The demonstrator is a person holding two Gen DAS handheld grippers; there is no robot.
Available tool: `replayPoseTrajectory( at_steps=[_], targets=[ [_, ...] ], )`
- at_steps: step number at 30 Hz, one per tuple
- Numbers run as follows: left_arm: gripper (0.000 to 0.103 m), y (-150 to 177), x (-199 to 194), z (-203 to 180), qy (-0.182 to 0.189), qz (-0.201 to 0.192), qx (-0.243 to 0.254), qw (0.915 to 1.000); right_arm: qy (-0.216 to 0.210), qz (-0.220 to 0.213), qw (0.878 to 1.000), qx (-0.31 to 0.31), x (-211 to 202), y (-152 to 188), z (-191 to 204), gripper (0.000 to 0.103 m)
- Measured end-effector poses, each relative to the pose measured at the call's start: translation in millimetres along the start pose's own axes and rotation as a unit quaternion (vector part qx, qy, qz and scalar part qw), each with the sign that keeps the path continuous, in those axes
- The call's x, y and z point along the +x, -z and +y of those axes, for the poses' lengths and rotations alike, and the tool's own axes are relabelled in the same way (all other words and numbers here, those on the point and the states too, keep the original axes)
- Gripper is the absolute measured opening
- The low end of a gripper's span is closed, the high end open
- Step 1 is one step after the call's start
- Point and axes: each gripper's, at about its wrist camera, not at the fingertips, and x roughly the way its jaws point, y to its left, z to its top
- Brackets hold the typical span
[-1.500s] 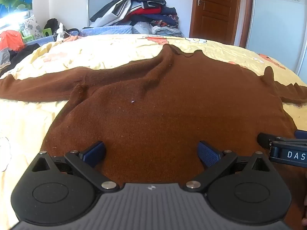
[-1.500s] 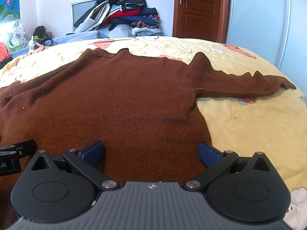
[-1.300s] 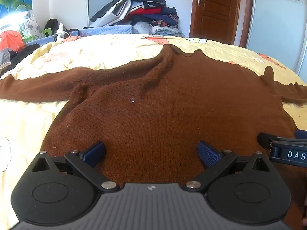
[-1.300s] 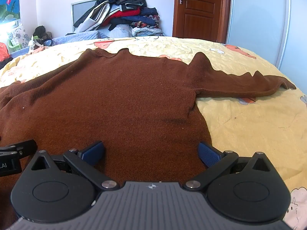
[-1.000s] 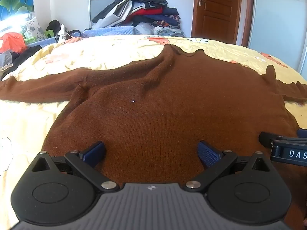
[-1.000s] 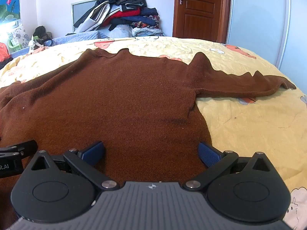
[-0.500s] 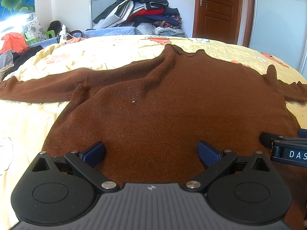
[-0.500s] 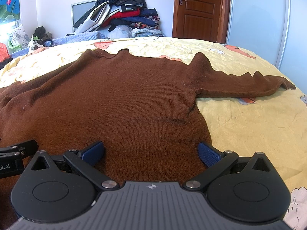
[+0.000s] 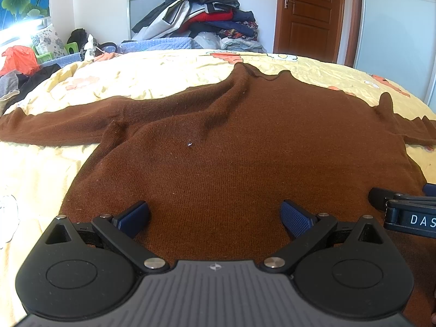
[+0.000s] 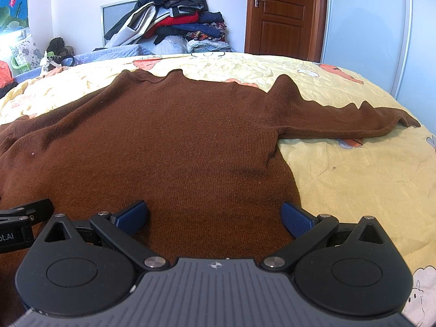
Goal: Fold small clothes
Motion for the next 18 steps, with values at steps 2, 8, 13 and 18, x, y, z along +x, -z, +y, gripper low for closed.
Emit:
replayPoseTrajectory(
  at_steps=[2, 8, 13, 18],
  targets=[
    [0.103, -0.1, 0.2, -0.5, 0.000, 0.000, 0.000, 1.0000, 0.000, 0.000, 1.000, 0.000, 0.0, -0.1, 0.0, 0.103],
    [0.103, -0.1, 0.1, -0.1, 0.000, 0.000, 0.000, 1.0000, 0.000, 0.000, 1.000, 0.000, 0.2, -0.5, 0.2, 0.103],
    [0.103, -0.1, 0.1, 0.1, 0.000, 0.000, 0.000, 1.0000, 0.000, 0.000, 1.000, -0.001, 0.1, -1.0, 0.2, 0.103],
    [0.103, -0.1, 0.2, 0.0, 0.000, 0.000, -0.001, 1.0000, -0.001, 0.003, 1.000, -0.001, 0.3, -0.7, -1.4, 0.103]
  ],
)
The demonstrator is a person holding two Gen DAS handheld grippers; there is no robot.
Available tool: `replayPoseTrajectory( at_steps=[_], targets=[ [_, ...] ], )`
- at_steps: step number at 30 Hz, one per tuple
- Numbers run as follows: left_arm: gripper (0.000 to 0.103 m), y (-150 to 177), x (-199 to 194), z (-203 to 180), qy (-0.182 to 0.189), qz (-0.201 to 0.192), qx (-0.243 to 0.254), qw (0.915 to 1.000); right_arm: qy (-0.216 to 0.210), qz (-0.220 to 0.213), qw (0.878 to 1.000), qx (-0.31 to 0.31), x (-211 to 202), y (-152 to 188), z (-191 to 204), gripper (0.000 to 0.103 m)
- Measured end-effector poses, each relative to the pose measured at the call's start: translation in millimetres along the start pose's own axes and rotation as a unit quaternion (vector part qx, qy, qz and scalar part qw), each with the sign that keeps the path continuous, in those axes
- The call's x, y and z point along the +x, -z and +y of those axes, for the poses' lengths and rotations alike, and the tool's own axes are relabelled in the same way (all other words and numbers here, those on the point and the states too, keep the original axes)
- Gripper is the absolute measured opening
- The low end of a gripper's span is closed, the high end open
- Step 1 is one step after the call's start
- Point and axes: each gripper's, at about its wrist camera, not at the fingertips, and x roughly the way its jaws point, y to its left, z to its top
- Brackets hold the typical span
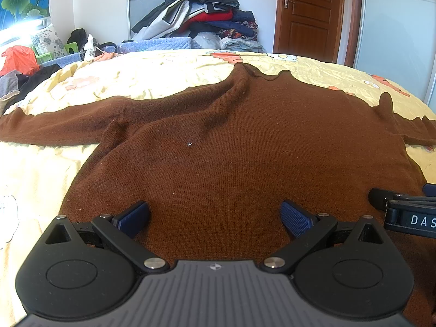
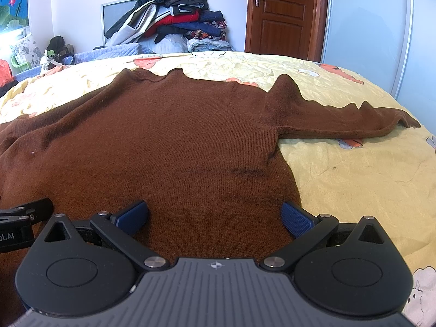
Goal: Fold small clothes
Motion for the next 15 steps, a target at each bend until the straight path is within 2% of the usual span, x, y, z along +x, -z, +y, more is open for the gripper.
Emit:
replayPoseTrajectory(
  at_steps=[4, 7, 11, 15],
  targets=[
    [0.103, 0, 0, 0, 0.000, 0.000, 0.001, 1.0000, -0.008, 0.002, 1.000, 0.000, 0, -2, -2, 0.103],
    [0.103, 0, 0, 0, 0.000, 0.000, 0.000, 1.0000, -0.039, 0.010, 0.999, -0.001, -2, -6, -12, 0.103],
    [0.103, 0, 0, 0, 0.001, 0.000, 0.000, 1.0000, -0.077, 0.001, 0.997, 0.028, -5, -16, -39, 0.103],
    [0.103, -1, 0, 0, 0.001, 0.000, 0.000, 1.0000, -0.058, -0.038, 0.998, -0.001, -6, -37, -74, 0.103]
  ],
)
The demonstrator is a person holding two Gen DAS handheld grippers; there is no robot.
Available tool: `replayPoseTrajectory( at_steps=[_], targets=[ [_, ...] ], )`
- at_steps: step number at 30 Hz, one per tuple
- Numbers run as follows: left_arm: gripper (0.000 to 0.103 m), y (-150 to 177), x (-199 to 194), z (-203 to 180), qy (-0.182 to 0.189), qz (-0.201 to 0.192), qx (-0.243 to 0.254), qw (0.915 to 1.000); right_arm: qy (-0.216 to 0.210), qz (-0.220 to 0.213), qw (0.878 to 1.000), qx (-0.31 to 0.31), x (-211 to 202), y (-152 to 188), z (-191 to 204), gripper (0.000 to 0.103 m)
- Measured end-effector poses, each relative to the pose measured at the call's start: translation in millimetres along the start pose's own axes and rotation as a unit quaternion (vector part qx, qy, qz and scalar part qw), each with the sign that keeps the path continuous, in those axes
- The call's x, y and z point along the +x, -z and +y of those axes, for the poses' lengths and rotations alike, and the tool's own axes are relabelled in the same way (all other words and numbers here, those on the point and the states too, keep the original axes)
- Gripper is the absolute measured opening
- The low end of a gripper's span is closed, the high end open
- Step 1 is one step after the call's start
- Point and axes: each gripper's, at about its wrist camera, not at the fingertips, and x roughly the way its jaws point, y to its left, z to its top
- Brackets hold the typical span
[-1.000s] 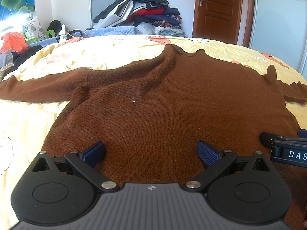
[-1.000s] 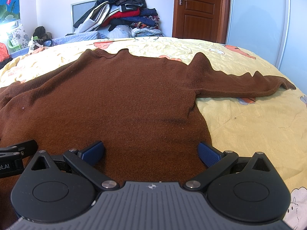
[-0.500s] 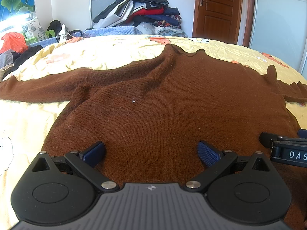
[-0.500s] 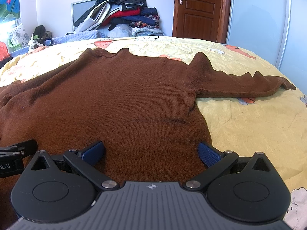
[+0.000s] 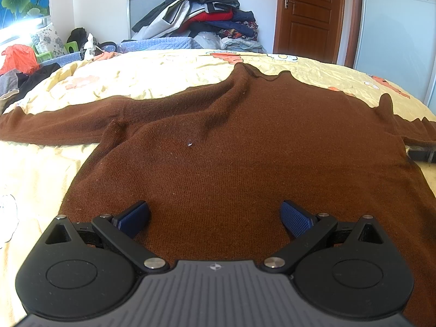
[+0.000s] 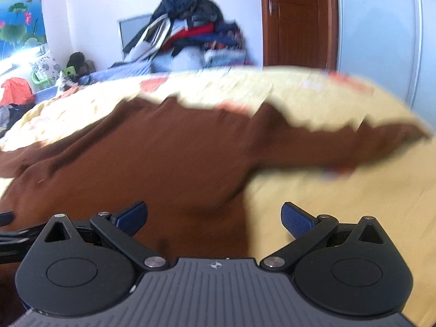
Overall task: Fold small clothes
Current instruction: 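Grasp the brown sweater's sleeve cuff with the right gripper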
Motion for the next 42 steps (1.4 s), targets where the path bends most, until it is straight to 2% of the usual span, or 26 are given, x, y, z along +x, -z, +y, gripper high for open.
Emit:
replayPoseTrajectory(
  at_steps=[3, 5, 7, 9, 11, 12, 13, 15, 17, 18, 21, 23, 24, 25, 27, 29, 32, 34, 37, 40, 42],
  targets=[
    [0.103, 0, 0, 0, 0.000, 0.000, 0.000, 1.0000, 0.018, -0.030, 0.999, 0.032, 5, -25, -61, 0.103],
    [0.103, 0, 0, 0, 0.000, 0.000, 0.000, 1.0000, 0.022, -0.027, 0.995, 0.094, 13, -45, -117, 0.103],
    [0.103, 0, 0, 0, 0.000, 0.000, 0.000, 1.0000, 0.022, -0.034, 0.982, 0.185, 18, -61, -183, 0.103],
    [0.103, 0, 0, 0, 0.000, 0.000, 0.000, 1.0000, 0.024, -0.047, 0.954, 0.296, 22, -68, -252, 0.103],
    [0.103, 0, 0, 0, 0.000, 0.000, 0.000, 1.0000, 0.015, -0.066, 0.913, 0.402, 26, -65, -316, 0.102],
    [0.103, 0, 0, 0, 0.000, 0.000, 0.000, 1.0000, 0.020, -0.077, 0.890, 0.448, 28, -60, -345, 0.097],
    [0.103, 0, 0, 0, 0.000, 0.000, 0.000, 1.0000, 0.028, -0.082, 0.876, 0.475, 30, -56, -364, 0.092],
    [0.103, 0, 0, 0, 0.000, 0.000, 0.000, 1.0000, 0.047, -0.082, 0.857, 0.507, 37, -45, -389, 0.082],
    [0.103, 0, 0, 0, 0.000, 0.000, 0.000, 1.0000, 0.051, -0.063, 0.849, 0.522, 51, -37, -400, 0.074],
    [0.103, 0, 0, 0, 0.000, 0.000, 0.000, 1.0000, 0.046, -0.058, 0.848, 0.524, 58, -33, -401, 0.070],
    [0.103, 0, 0, 0, 0.000, 0.000, -0.001, 1.0000, 0.034, -0.067, 0.854, 0.515, 73, -32, -393, 0.068],
    [0.103, 0, 0, 0, 0.000, 0.000, -0.001, 1.0000, 0.029, -0.070, 0.850, 0.522, 81, -37, -400, 0.056],
    [0.103, 0, 0, 0, -0.001, 0.001, -0.001, 1.0000, 0.028, -0.066, 0.848, 0.525, 87, -35, -402, 0.037],
    [0.103, 0, 1, 0, 0.000, 0.001, -0.001, 1.0000, 0.030, -0.058, 0.846, 0.529, 90, -39, -414, 0.010],
    [0.103, 0, 1, -1, -0.001, 0.001, -0.001, 1.0000, 0.025, -0.055, 0.844, 0.532, 92, -34, -418, 0.008],
    [0.103, 0, 1, 0, -0.001, 0.001, -0.001, 1.0000, 0.028, -0.060, 0.844, 0.533, 87, -35, -418, 0.011],
    [0.103, 0, 1, -1, 0.001, 0.001, -0.001, 1.0000, 0.031, -0.081, 0.853, 0.514, 69, -40, -407, 0.012],
    [0.103, -1, 2, 1, 0.002, 0.001, -0.003, 1.0000, 0.014, -0.100, 0.861, 0.498, 50, -49, -392, 0.012],
    [0.103, -1, 1, 3, 0.007, -0.001, -0.008, 0.9999, -0.032, -0.117, 0.884, 0.451, 20, -72, -346, 0.012],
    [0.103, 0, -1, 7, 0.014, -0.004, -0.016, 0.9998, -0.113, -0.117, 0.903, 0.399, -1, -96, -273, 0.012],
    [0.103, 0, -2, 9, 0.020, -0.007, -0.022, 0.9995, -0.174, -0.109, 0.907, 0.369, -3, -107, -217, 0.012]
  ],
)
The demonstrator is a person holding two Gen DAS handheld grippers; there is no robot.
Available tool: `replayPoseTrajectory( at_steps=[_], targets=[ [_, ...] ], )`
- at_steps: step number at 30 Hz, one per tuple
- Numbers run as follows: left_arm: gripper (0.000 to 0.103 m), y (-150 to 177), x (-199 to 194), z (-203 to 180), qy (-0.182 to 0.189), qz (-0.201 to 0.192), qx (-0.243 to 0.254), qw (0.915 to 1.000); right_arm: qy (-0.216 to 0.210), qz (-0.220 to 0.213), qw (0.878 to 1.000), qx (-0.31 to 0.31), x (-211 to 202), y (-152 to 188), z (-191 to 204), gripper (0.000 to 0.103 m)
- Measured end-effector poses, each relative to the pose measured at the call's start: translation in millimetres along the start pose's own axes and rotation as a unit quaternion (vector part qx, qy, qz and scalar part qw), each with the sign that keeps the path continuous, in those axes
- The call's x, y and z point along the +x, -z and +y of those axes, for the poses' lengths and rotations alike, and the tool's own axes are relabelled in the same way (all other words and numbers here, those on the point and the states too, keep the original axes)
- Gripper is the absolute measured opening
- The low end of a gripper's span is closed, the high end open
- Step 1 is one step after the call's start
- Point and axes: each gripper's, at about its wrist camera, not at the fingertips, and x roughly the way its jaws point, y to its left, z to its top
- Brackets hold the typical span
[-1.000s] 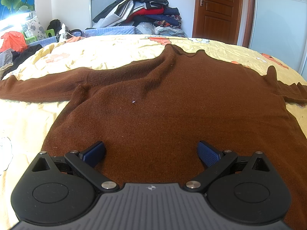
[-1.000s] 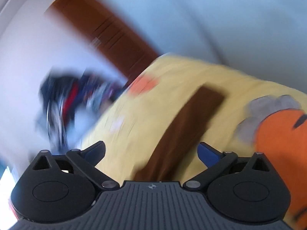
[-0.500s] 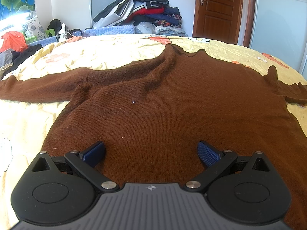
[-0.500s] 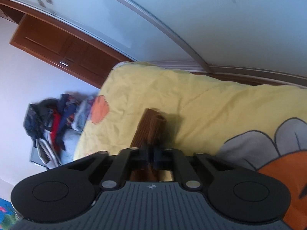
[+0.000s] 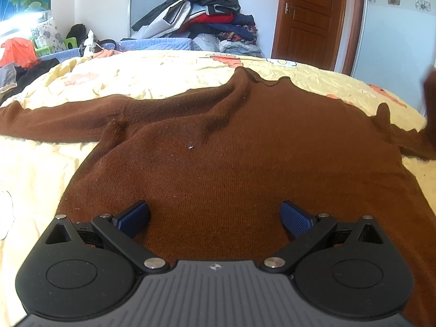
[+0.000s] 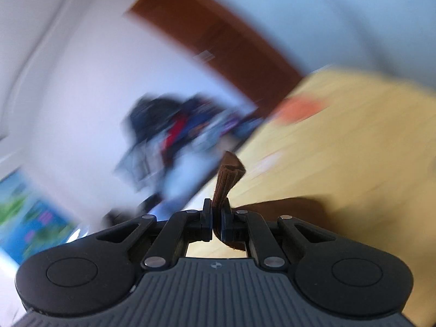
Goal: Fold small clothes
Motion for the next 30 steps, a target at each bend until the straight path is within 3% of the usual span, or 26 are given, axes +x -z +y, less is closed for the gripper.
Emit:
replayPoseTrajectory(
  at_steps=[5, 8, 9, 10, 12, 16, 18, 20, 22, 23, 26, 28, 29, 30],
  targets=[
    [0.103, 0, -1, 3, 0.009, -0.001, -0.001, 1.0000, -0.125, 0.130, 0.984, -0.010, 72, 99, 107, 0.012],
    [0.103, 0, -2, 4, 0.013, -0.001, -0.002, 0.9999, -0.157, 0.230, 0.960, -0.011, 104, 158, 153, 0.037],
    [0.103, 0, -2, 5, 0.014, -0.002, -0.004, 0.9999, -0.165, 0.253, 0.953, -0.016, 106, 169, 163, 0.057],
    [0.103, 0, -2, 6, 0.016, -0.003, -0.006, 0.9999, -0.168, 0.249, 0.953, -0.024, 98, 174, 171, 0.062],
    [0.103, 0, -3, 8, 0.020, -0.005, -0.013, 0.9997, -0.164, 0.218, 0.961, -0.048, 82, 160, 168, 0.061],
    [0.103, -2, -4, 11, 0.032, -0.006, -0.018, 0.9993, -0.066, 0.155, 0.985, -0.029, 64, 86, 109, 0.061],
    [0.103, -11, -7, 22, 0.076, -0.001, -0.046, 0.9960, -0.034, 0.132, 0.991, 0.000, 44, 62, 74, 0.061],
    [0.103, -28, -2, 43, 0.133, 0.010, -0.125, 0.9831, -0.011, 0.119, 0.993, 0.018, 29, 48, 47, 0.065],
    [0.103, -46, 14, 63, 0.153, 0.023, -0.214, 0.9644, 0.013, 0.116, 0.993, 0.021, 25, 52, 21, 0.068],
    [0.103, -55, 24, 70, 0.149, 0.027, -0.239, 0.9591, 0.022, 0.118, 0.993, 0.023, 25, 59, 14, 0.068],
    [0.103, -79, 55, 76, 0.126, 0.035, -0.252, 0.9589, 0.031, 0.126, 0.991, 0.041, 24, 94, -6, 0.068],
    [0.092, -90, 71, 67, 0.106, 0.054, -0.227, 0.9666, 0.029, 0.129, 0.990, 0.046, 25, 101, -11, 0.071],
    [0.069, -95, 77, 60, 0.098, 0.055, -0.202, 0.9730, 0.027, 0.130, 0.990, 0.046, 22, 103, -11, 0.072],
    [0.036, -97, 79, 53, 0.086, 0.052, -0.176, 0.9793, 0.024, 0.130, 0.990, 0.045, 19, 101, -12, 0.074]
  ],
)
